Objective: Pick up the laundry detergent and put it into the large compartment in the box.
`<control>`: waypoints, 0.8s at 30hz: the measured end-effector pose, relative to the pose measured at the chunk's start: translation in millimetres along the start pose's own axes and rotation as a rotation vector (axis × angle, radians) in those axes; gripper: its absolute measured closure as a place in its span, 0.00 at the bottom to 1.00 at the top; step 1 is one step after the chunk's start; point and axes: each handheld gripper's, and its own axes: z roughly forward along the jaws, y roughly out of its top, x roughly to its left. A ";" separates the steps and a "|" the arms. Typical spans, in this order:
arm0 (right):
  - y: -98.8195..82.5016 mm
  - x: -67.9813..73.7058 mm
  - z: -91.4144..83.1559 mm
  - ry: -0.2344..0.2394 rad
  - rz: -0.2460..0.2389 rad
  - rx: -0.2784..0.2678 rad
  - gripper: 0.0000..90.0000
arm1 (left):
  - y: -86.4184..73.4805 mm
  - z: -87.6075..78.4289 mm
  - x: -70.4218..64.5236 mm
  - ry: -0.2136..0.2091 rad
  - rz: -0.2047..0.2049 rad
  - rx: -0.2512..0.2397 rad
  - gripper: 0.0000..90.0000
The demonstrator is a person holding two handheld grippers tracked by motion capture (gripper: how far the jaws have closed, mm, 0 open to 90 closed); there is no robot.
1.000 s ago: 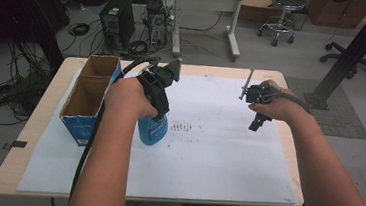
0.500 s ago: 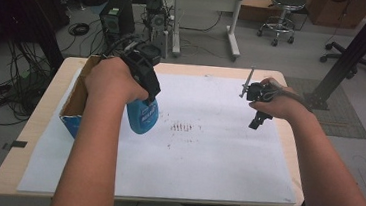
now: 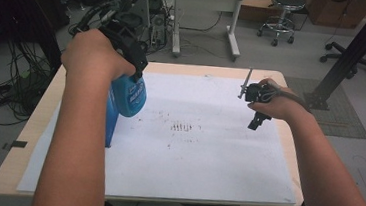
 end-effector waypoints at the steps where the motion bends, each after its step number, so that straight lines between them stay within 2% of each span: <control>1: 0.0 0.0 0.0 0.000 0.000 0.000 0.07 | 0.0 0.0 0.0 0.000 0.000 0.000 0.42; 5: -1.6 -0.8 -1.1 0.000 0.003 -0.002 0.07 | -2.6 -17.5 13.0 0.004 -0.048 -0.030 0.42; 8: -1.8 -1.1 -1.6 0.000 0.005 0.000 0.07 | -3.9 -24.0 17.1 0.015 -0.058 -0.037 0.42; 11: -1.6 -2.2 -2.0 0.000 0.001 0.000 0.07 | -6.9 -34.5 26.1 0.021 -0.096 -0.043 0.42; 14: -1.1 -2.1 -1.5 0.000 0.004 0.002 0.07 | -9.7 -40.1 33.6 0.029 -0.143 -0.046 0.42; 24: 0.8 -1.4 -0.8 0.000 -0.003 0.002 0.07 | -17.5 -50.8 56.8 0.048 -0.229 -0.042 0.42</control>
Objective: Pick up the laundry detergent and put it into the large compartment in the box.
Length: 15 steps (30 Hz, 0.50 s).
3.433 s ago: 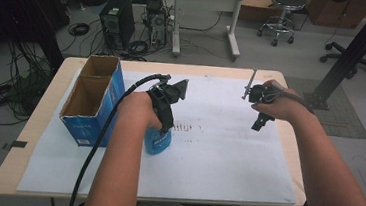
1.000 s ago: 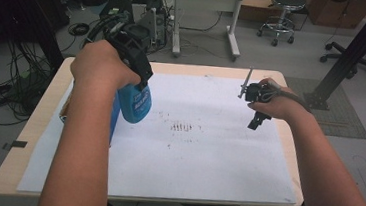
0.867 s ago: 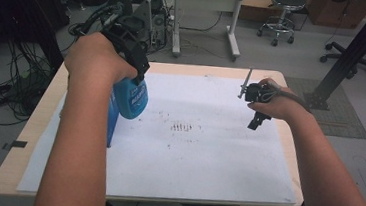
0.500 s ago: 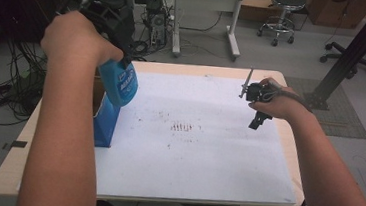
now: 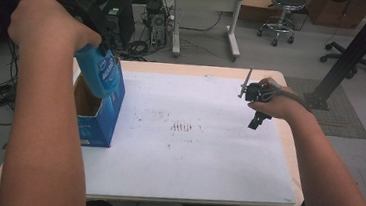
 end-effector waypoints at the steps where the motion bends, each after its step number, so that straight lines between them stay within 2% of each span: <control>1: 0.4 0.3 0.5 -0.001 0.002 -0.001 0.07 | 0.1 0.4 2.0 0.007 -0.001 0.004 0.42; 15: 12.0 3.8 6.3 -0.004 -0.019 0.017 0.07 | 0.8 11.6 33.1 0.039 -0.072 0.029 0.42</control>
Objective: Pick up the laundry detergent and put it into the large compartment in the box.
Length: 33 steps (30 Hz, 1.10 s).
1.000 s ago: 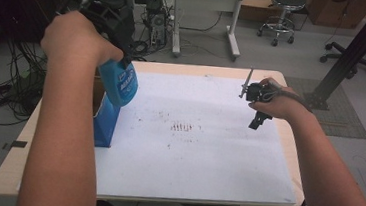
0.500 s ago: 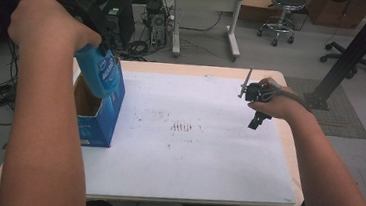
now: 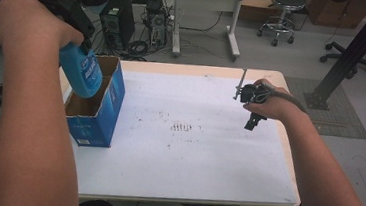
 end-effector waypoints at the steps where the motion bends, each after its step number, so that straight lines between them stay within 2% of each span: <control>1: 0.2 0.1 -0.2 0.000 0.000 -0.001 0.07 | 0.6 3.1 4.1 0.000 -0.008 0.004 0.42; 10: -1.6 0.3 -3.2 -0.003 0.009 0.002 0.07 | 4.7 19.0 15.1 0.016 -0.034 0.009 0.42; 33: -0.4 0.9 -4.1 -0.011 0.002 -0.002 0.07 | 6.8 71.6 26.4 -0.004 -0.039 0.048 0.42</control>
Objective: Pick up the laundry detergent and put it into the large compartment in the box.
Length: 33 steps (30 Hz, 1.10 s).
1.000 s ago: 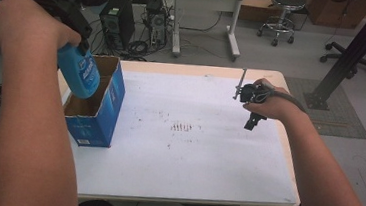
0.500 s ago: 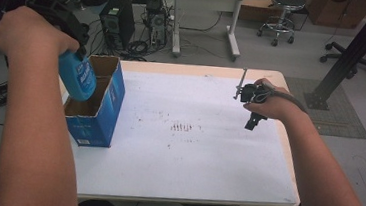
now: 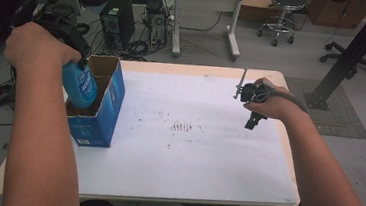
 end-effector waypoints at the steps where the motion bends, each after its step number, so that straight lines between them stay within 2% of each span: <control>1: 0.0 0.1 -0.1 0.000 0.000 -0.001 0.07 | 0.1 3.8 0.5 0.001 -0.002 0.004 0.42; 6: 0.4 0.3 -0.2 0.002 -0.001 0.002 0.07 | 0.5 16.4 -0.2 0.014 -0.001 0.017 0.42; 13: 1.9 0.2 -1.3 0.001 -0.003 0.000 0.07 | 0.3 30.6 -0.3 0.001 0.000 0.021 0.42; 29: 0.0 1.2 -4.7 0.003 0.002 -0.007 0.07 | -2.0 60.7 -1.9 0.009 0.000 0.040 0.42; 33: -0.5 1.2 -5.1 0.001 0.002 -0.007 0.07 | -3.2 73.1 -1.2 0.000 -0.002 0.051 0.42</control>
